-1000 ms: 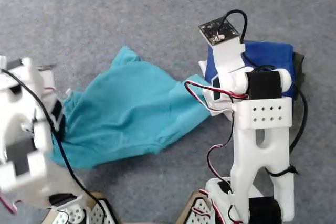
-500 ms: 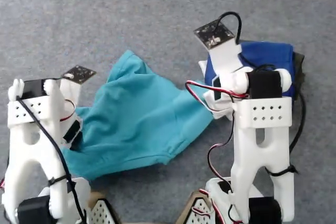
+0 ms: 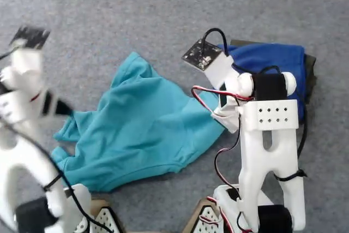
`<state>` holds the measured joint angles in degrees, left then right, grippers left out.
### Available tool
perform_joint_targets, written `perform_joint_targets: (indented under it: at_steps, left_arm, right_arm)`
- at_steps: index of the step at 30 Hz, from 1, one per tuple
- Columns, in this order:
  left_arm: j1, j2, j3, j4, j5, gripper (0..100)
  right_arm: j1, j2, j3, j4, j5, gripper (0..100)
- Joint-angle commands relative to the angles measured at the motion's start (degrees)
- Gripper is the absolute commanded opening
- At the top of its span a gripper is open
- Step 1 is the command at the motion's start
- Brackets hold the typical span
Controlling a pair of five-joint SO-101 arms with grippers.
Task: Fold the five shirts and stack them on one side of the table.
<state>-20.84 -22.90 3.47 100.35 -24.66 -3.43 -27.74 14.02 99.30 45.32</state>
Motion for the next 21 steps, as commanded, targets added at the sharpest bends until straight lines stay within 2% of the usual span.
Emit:
perform_joint_targets:
  at_steps: [1, 4, 9, 17, 19, 21]
  left_arm:
    - [14.64, 9.93, -10.24, 0.35, 21.01, 30]
    - [20.97, 22.77, -17.27, -1.49, 31.21, 30]
    - [21.41, 43.6, -30.64, -5.1, 43.96, 30]
    - [22.64, 66.37, -51.21, -4.57, 49.49, 30]
    - [22.64, 70.68, -52.7, -4.4, 49.23, 25]
    - [22.29, 74.37, -53.76, -2.64, 49.14, 16]
  right_arm:
    - [0.26, -1.45, -1.27, -2.55, 2.64, 1.5]
    - [0.18, -1.45, -3.3, -2.64, 4.31, 1.5]
    - [0.18, -1.45, -5.32, -2.99, 5.45, 1.5]
    - [0.18, -1.45, -5.32, -2.99, 6.07, 1.5]
    - [0.18, -1.45, -5.32, -2.99, 6.07, 1.5]
    - [0.18, -1.45, -5.32, -3.08, 6.07, 1.5]
